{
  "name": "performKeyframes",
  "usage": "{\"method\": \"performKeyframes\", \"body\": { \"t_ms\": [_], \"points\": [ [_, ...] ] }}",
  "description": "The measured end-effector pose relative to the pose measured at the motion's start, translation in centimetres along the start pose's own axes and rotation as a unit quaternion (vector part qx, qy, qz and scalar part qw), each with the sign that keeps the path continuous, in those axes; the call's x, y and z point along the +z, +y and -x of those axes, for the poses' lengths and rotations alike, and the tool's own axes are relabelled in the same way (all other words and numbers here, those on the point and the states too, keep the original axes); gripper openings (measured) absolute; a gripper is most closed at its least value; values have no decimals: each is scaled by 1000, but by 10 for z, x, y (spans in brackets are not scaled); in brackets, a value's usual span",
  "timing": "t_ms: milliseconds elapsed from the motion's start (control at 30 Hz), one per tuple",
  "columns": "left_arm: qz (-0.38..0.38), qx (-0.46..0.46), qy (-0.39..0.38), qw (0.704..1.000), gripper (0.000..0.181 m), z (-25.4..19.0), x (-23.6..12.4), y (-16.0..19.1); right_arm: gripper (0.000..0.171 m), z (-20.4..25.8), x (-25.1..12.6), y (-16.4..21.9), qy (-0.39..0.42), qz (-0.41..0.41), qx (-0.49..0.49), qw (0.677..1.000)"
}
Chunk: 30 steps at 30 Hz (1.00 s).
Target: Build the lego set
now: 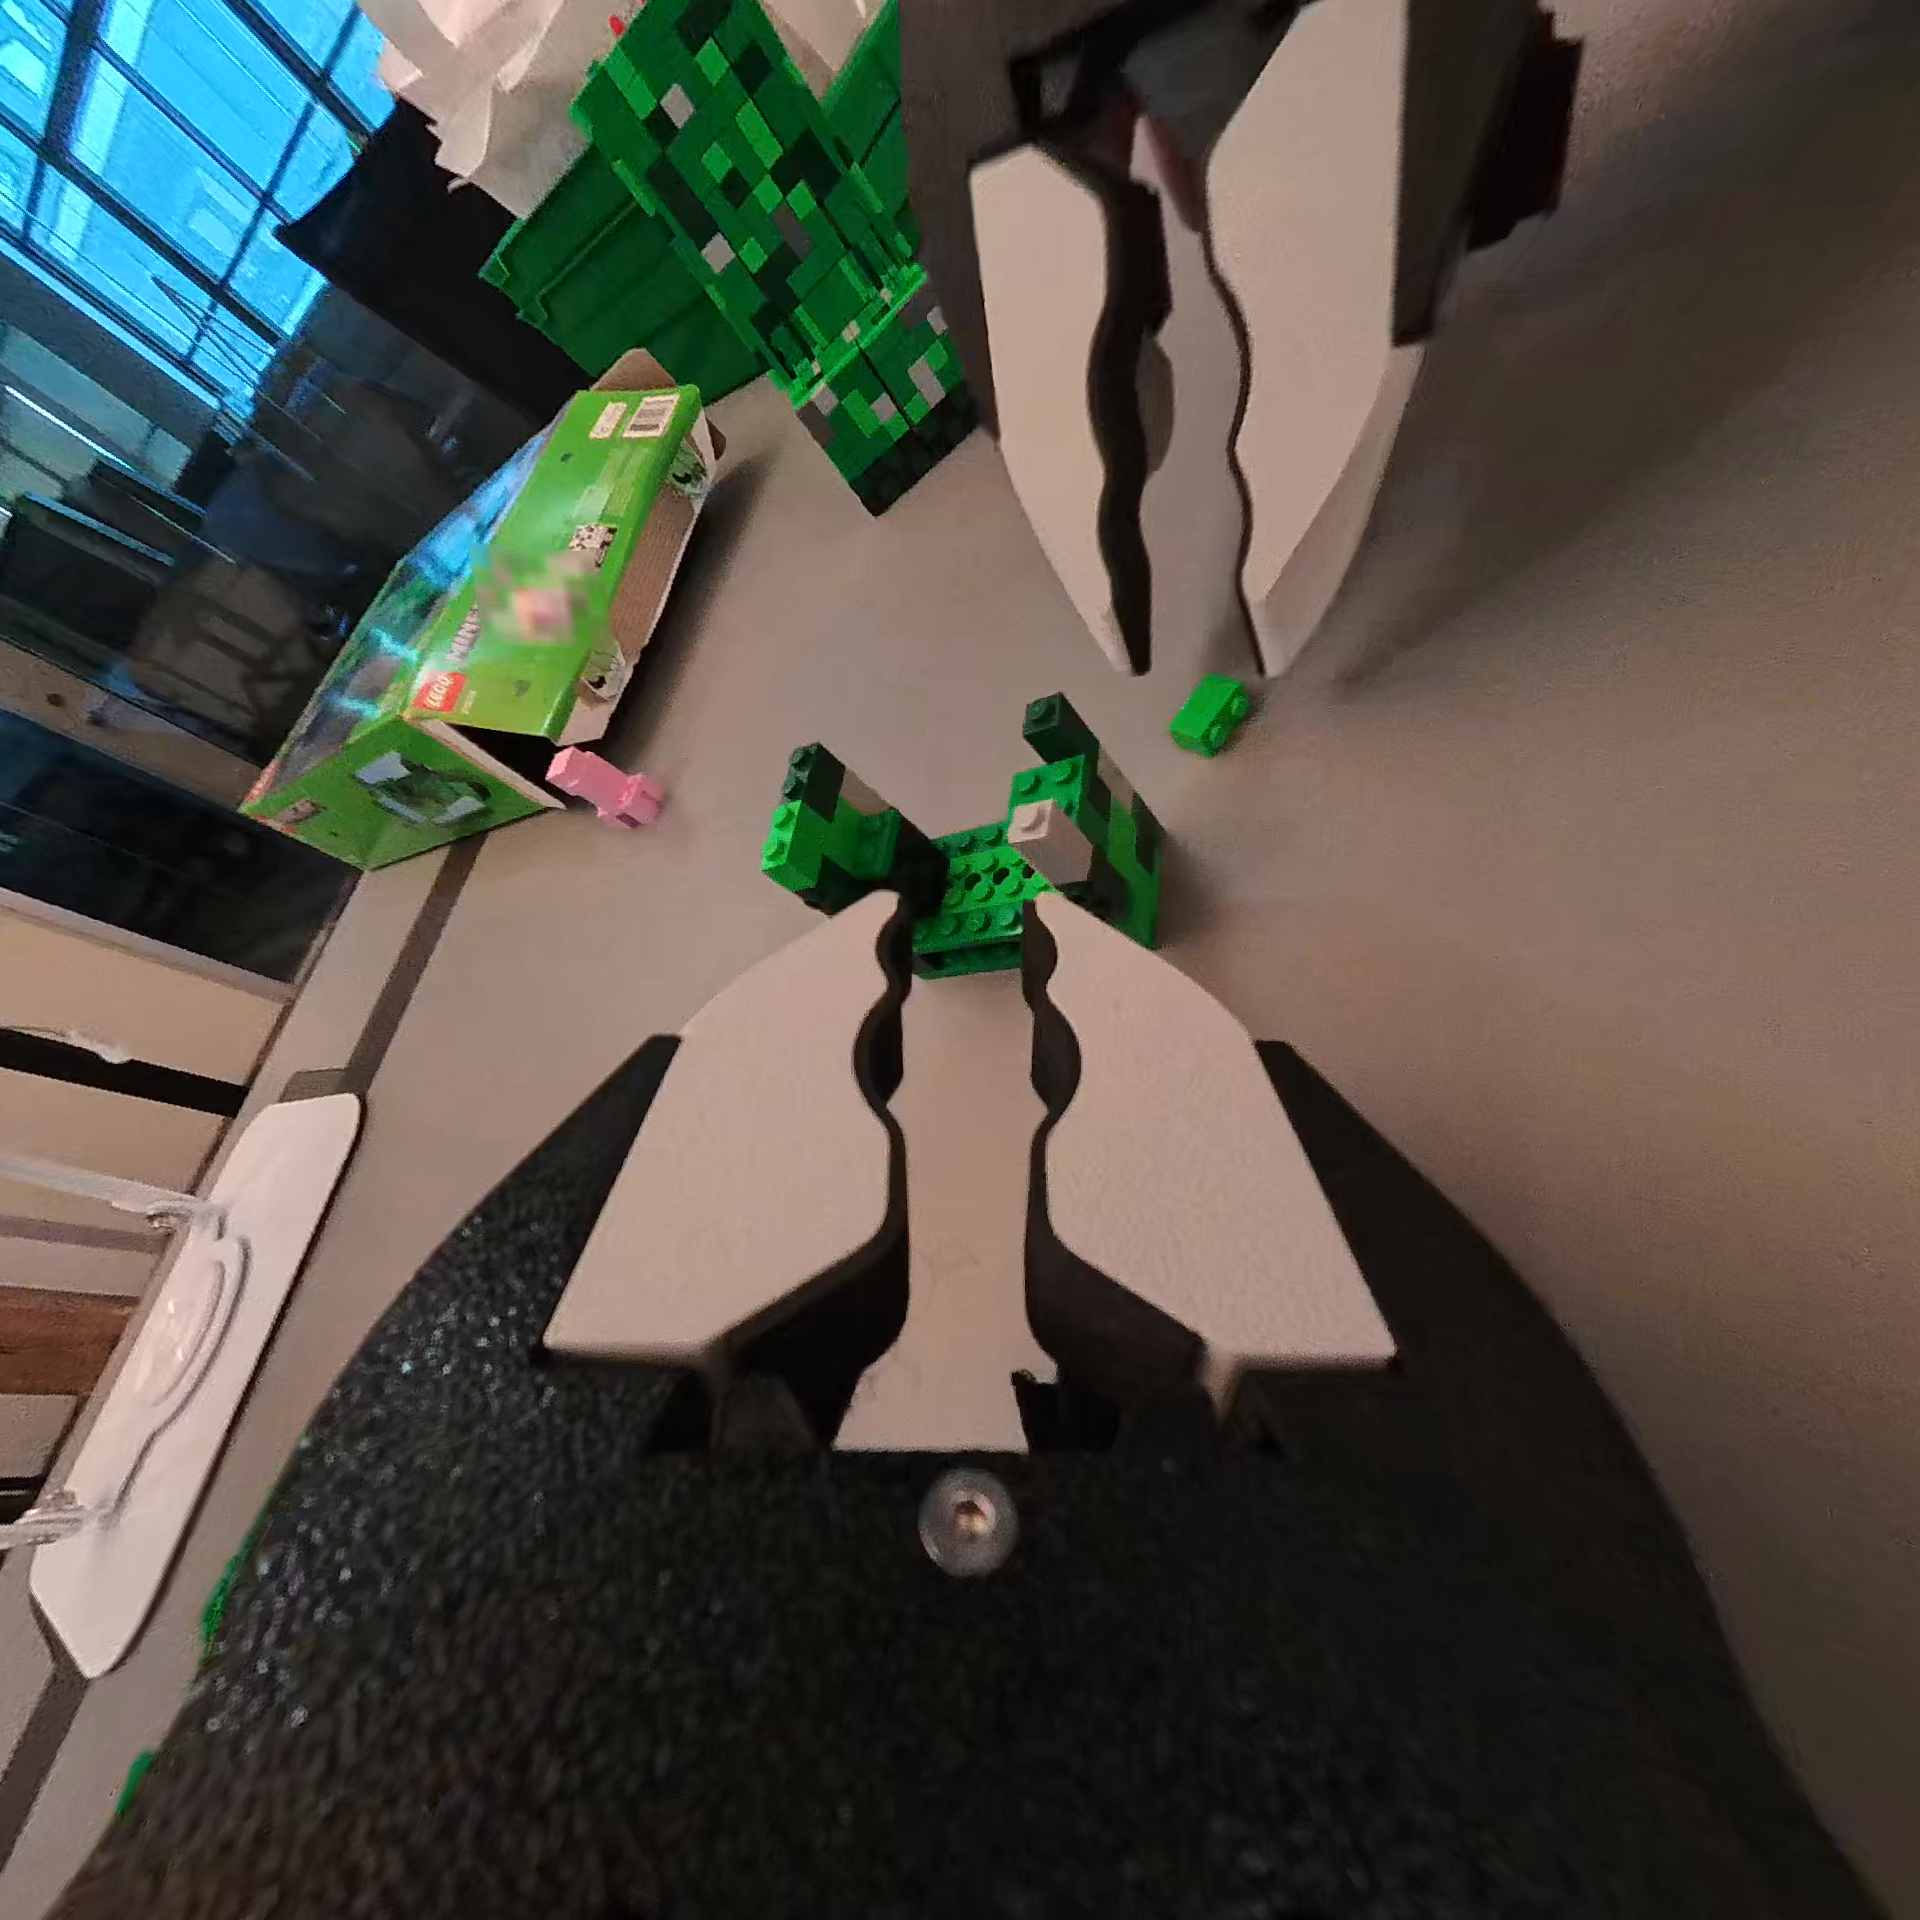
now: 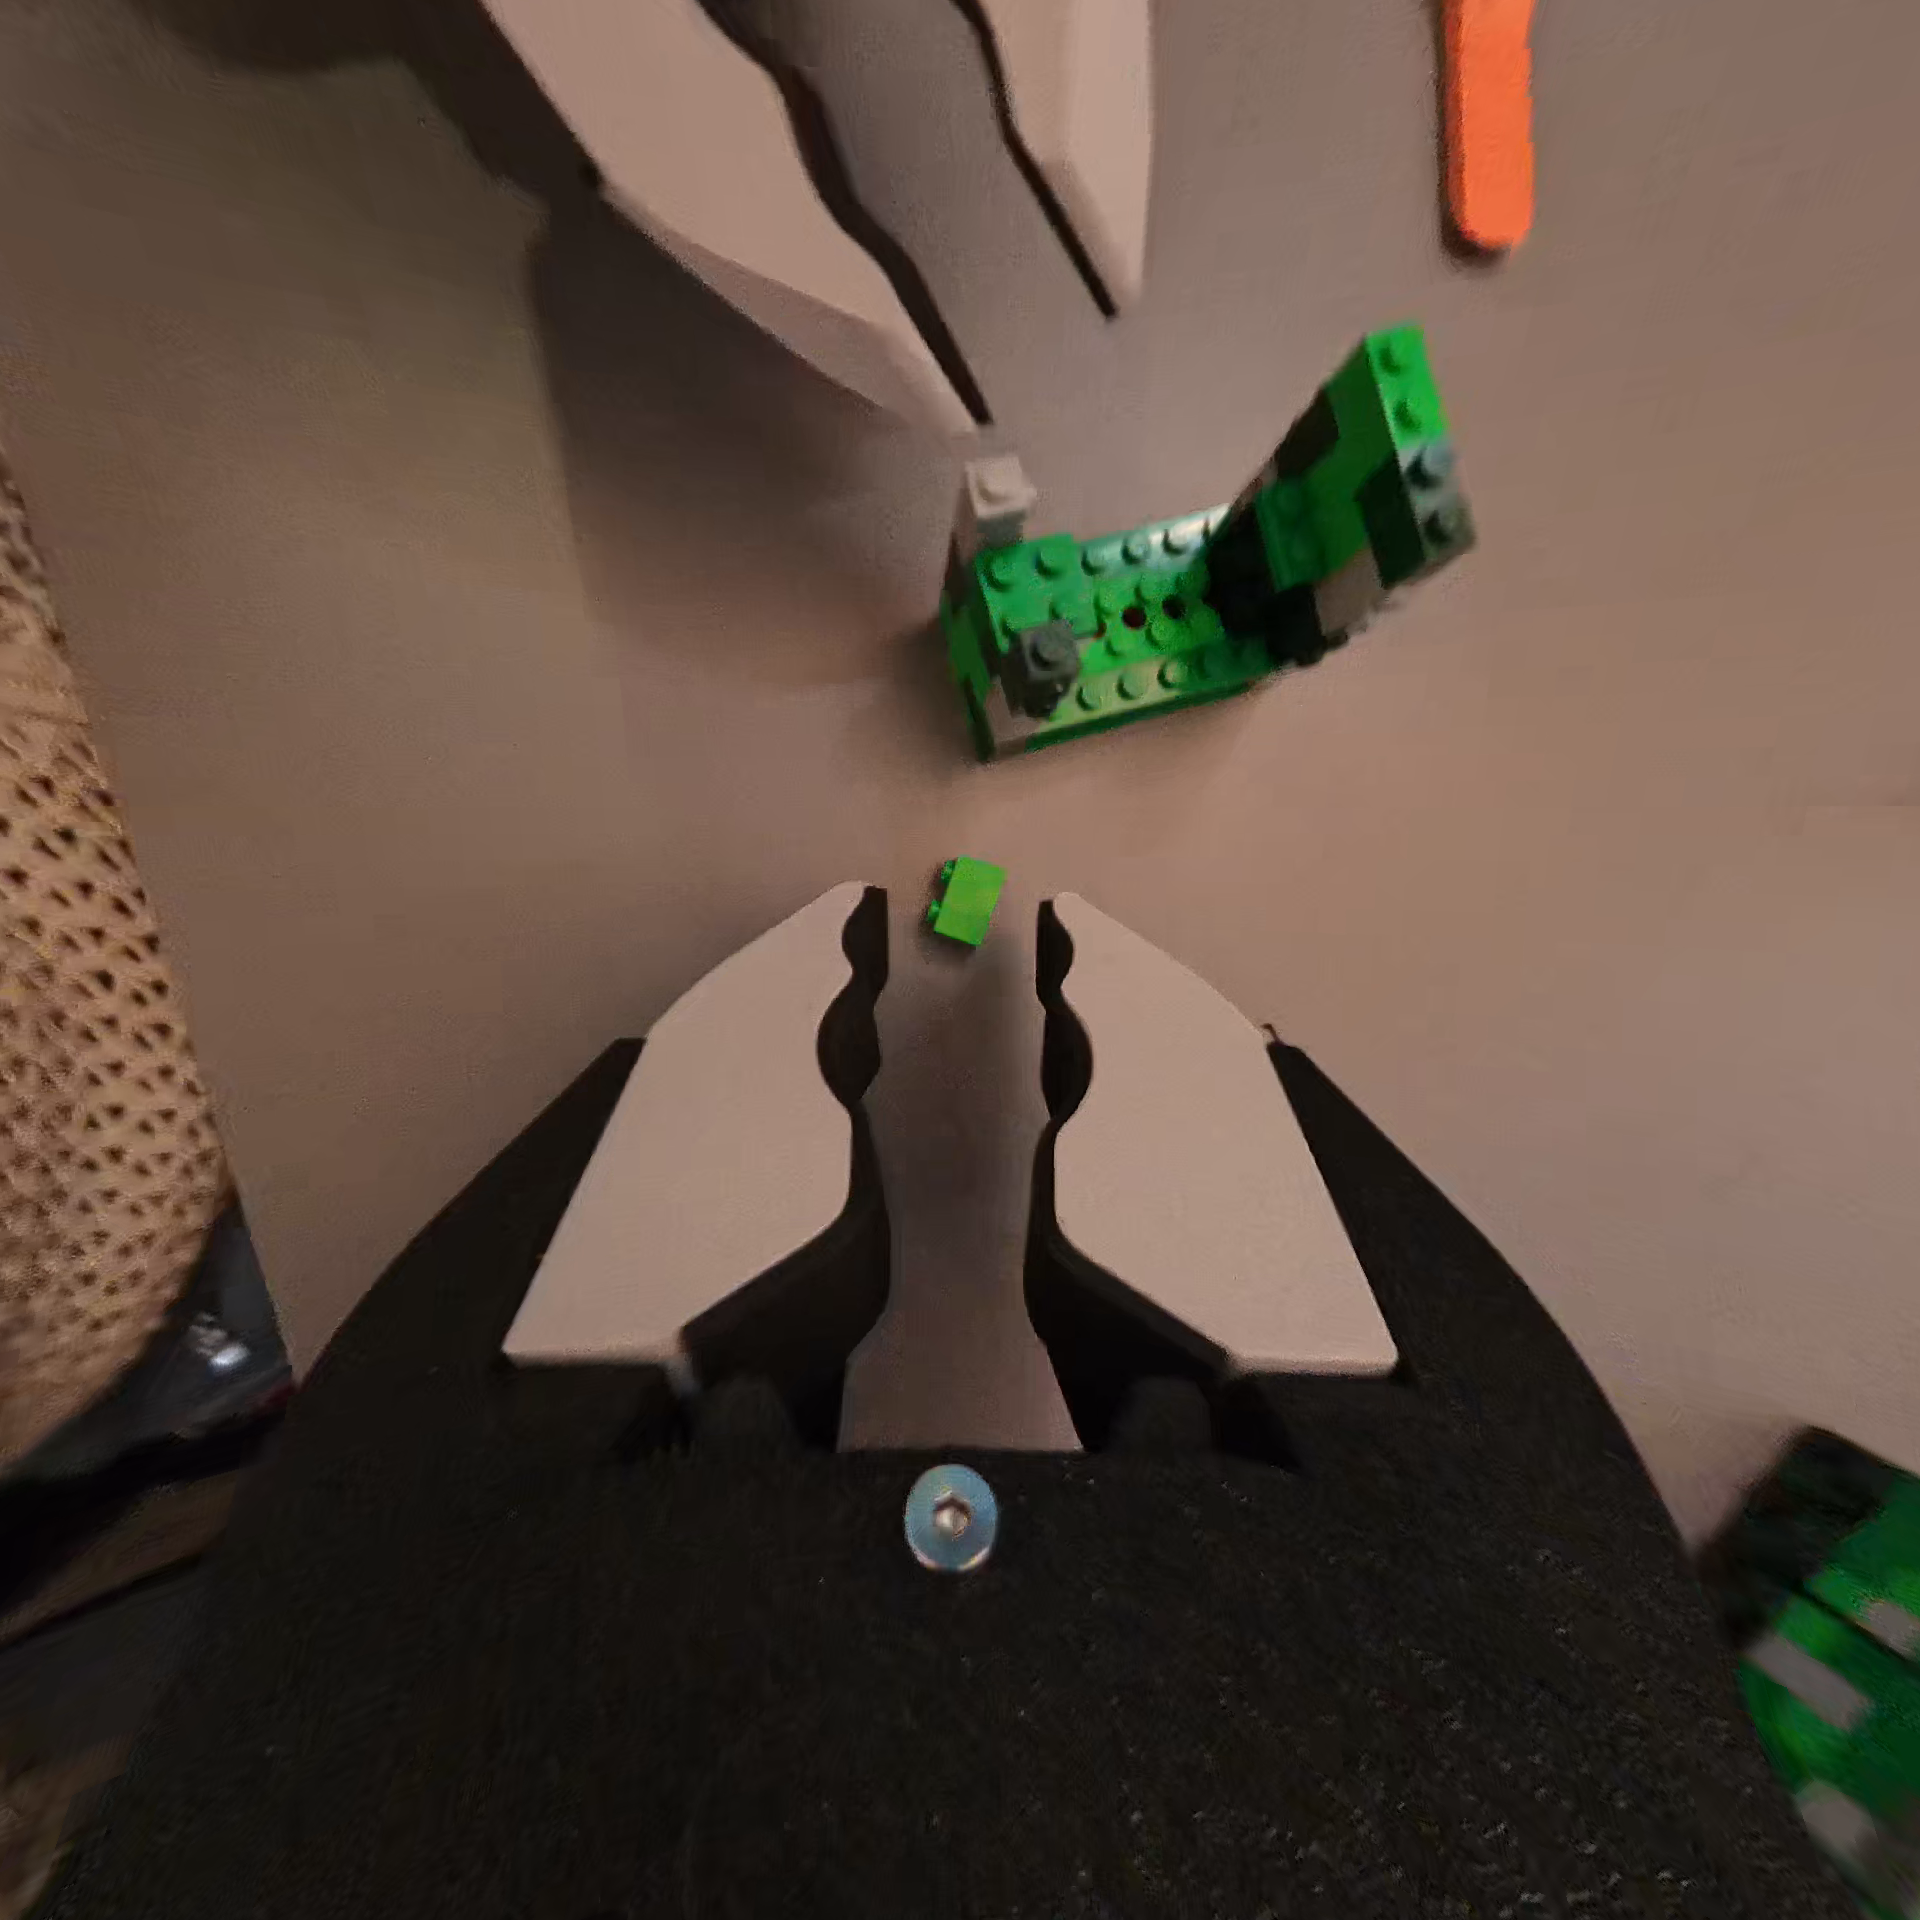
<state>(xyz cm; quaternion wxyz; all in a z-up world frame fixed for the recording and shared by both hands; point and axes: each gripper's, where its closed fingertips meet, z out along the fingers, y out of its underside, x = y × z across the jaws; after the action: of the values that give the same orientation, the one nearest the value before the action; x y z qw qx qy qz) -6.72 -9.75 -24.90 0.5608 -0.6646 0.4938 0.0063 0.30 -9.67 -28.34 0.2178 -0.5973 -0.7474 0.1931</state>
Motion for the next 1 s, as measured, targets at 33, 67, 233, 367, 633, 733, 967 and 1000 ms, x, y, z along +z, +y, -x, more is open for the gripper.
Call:
{"method": "performKeyframes", "body": {
  "t_ms": [33, 67, 233, 367, 633, 733, 967, 1000],
  "points": [
    [-2, 7, -3, 1000, 20, 0, 0, -1, 28, -1, 4, 3, -6, 4, 20, 1000],
    [-7, 15, -6, 1000, 20, 0, -1, -2, 29, -2, 7, 6, -8, 10, 28, 1000],
    [-51, 60, -14, 997, 24, -3, -8, -15, 8, -9, 11, 10, 0, 17, 45, 999],
    [-102, 194, -73, 973, 34, -9, -16, -34, 8, 16, -4, -23, -91, -95, 69, 989],
    [-135, 274, -85, 948, 22, -29, -18, -51, 8, 46, -31, -63, -208, -205, 77, 953],
    [-145, 281, -86, 945, 17, -33, -18, -55, 8, 50, -30, -65, -220, -208, 77, 950],
    [-94, 249, -67, 961, 7, -29, -11, -44, 18, 31, -27, -66, -136, -215, 71, 964],
    [-72, 224, -54, 970, 7, -28, -9, -39, 23, 23, -27, -66, -90, -213, 56, 971]
  ]
}}
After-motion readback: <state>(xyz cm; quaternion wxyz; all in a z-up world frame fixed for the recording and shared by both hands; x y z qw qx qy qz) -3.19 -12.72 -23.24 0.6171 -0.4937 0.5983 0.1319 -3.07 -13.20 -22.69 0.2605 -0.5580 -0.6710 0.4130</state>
